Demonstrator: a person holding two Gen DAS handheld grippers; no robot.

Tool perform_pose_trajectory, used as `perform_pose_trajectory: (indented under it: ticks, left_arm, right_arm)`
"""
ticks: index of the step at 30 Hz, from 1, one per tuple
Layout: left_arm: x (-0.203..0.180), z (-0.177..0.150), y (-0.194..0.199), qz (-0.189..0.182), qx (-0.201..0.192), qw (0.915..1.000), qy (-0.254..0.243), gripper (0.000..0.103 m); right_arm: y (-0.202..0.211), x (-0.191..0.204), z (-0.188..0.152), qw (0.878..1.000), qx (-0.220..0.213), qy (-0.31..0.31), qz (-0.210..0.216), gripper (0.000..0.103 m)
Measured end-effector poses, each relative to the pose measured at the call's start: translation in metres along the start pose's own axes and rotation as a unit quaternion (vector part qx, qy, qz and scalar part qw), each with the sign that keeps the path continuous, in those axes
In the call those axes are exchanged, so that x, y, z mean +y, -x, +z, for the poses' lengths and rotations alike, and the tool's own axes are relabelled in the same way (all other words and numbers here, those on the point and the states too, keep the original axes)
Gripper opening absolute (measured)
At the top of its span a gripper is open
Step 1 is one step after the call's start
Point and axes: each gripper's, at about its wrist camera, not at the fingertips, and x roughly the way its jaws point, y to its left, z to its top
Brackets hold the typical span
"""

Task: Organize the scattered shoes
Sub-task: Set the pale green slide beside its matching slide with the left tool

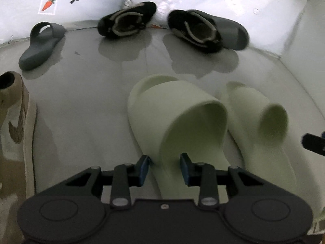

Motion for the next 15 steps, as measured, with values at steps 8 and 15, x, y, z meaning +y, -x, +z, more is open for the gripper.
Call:
perform_pose_trajectory:
  ticks: [8,15]
  left_arm:
    - [-0.002,-0.011,0.005,0.005,-0.005,0.9999,0.011,0.059]
    - [0.004,-0.017,0.012,-0.003,-0.002,0.9995,0.033,0.061]
  right_arm:
    - [0.004,0.013,-0.025,0.999,0.034,0.038,0.014,0.103]
    - [-0.003,0.028,-0.034,0.995,0.055,0.078,0.026,0.103]
